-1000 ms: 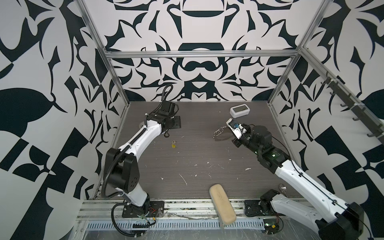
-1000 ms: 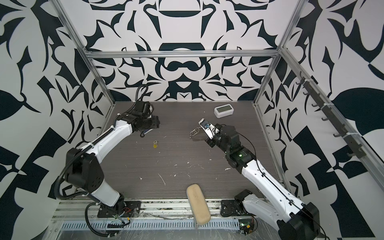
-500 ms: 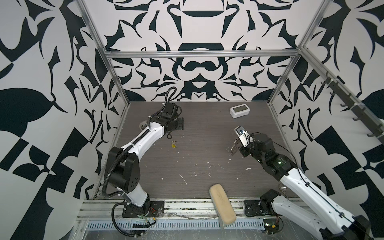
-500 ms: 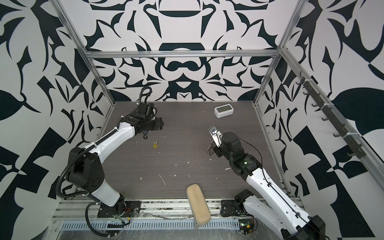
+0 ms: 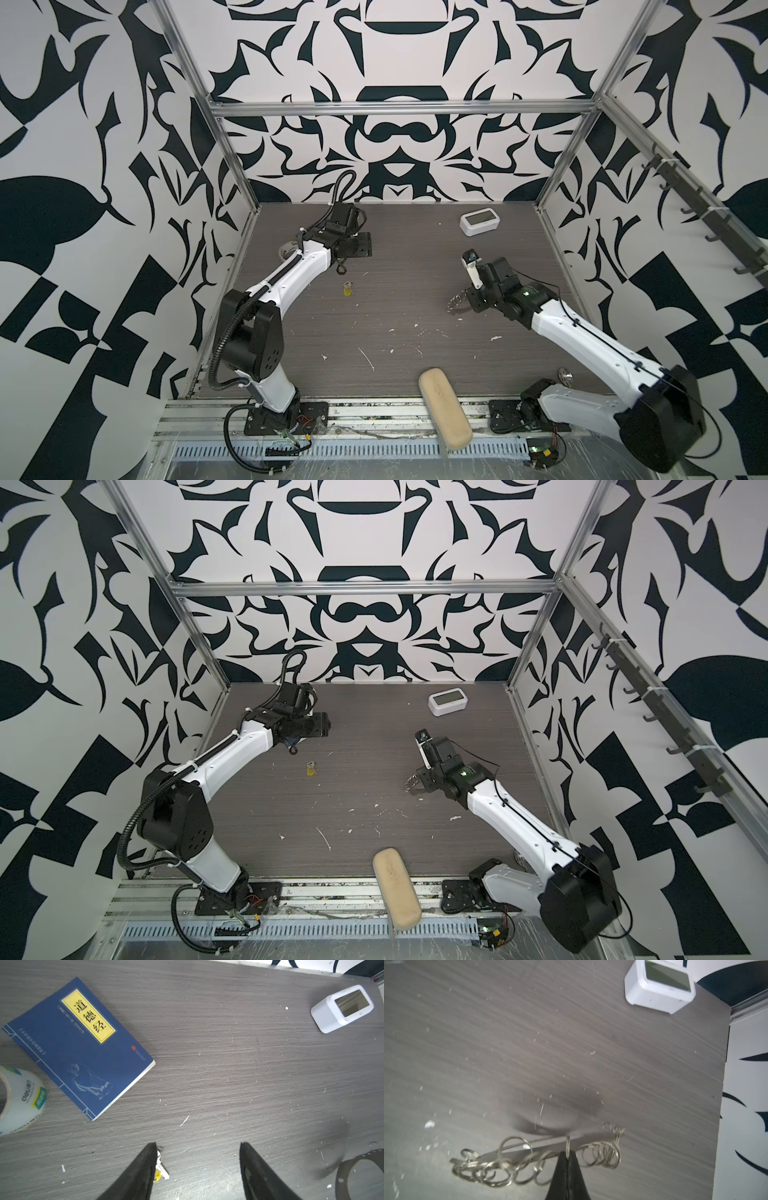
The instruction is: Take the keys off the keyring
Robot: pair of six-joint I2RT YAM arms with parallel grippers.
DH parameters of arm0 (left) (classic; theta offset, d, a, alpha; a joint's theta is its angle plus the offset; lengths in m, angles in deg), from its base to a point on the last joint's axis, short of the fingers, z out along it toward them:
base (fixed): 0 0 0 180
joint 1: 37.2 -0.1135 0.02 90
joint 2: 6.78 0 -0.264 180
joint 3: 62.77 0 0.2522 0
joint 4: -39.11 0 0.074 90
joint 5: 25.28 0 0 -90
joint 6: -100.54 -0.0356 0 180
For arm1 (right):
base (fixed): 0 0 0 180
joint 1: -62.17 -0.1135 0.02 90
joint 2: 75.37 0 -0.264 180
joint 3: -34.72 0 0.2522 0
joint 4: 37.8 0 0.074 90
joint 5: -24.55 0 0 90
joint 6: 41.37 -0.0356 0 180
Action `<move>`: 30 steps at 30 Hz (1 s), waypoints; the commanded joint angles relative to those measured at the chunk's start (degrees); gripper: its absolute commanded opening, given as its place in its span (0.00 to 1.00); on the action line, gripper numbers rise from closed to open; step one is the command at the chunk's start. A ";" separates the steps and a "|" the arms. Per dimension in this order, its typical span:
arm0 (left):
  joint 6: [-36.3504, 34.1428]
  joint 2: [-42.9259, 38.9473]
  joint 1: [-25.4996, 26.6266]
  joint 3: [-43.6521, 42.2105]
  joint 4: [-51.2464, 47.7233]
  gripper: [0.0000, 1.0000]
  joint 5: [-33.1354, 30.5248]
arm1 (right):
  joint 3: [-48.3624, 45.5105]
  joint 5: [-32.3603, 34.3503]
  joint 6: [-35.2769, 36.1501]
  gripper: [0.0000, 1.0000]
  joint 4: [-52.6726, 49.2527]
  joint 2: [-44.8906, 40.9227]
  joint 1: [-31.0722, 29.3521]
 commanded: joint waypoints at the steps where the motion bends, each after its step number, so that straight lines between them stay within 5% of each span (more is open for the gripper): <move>1: -0.23 -1.97 0.19 -0.77 -1.76 0.67 -0.34 | 4.97 -0.59 0.64 0.00 0.48 7.58 2.47; 12: -1.09 -4.61 0.14 -3.45 -2.29 0.70 -2.07 | 20.15 -6.07 5.43 0.05 0.04 33.69 8.58; 13: -1.11 -4.76 0.11 -3.48 -2.50 0.70 -2.26 | 21.83 -5.76 5.38 0.29 -1.39 34.35 8.76; 14: -1.11 -5.09 0.04 -3.48 -2.60 0.71 -2.52 | 23.89 -5.07 5.33 0.73 -3.78 34.48 8.92; 15: -1.26 -5.56 -0.15 -3.48 -2.67 0.74 -2.77 | 25.28 -3.38 4.98 0.75 -5.75 33.43 8.88; 17: -1.63 -7.21 -0.46 -3.56 -2.09 1.00 -4.00 | 25.59 -1.95 4.53 0.98 -6.41 28.39 8.92; 23: -6.52 -18.31 -1.40 -12.26 14.25 0.99 -15.77 | 11.65 4.58 1.35 0.99 12.65 9.83 11.66; 30: -23.39 -32.02 -1.84 -41.92 56.34 1.00 -25.05 | -17.59 10.71 1.18 1.00 48.55 0.63 14.53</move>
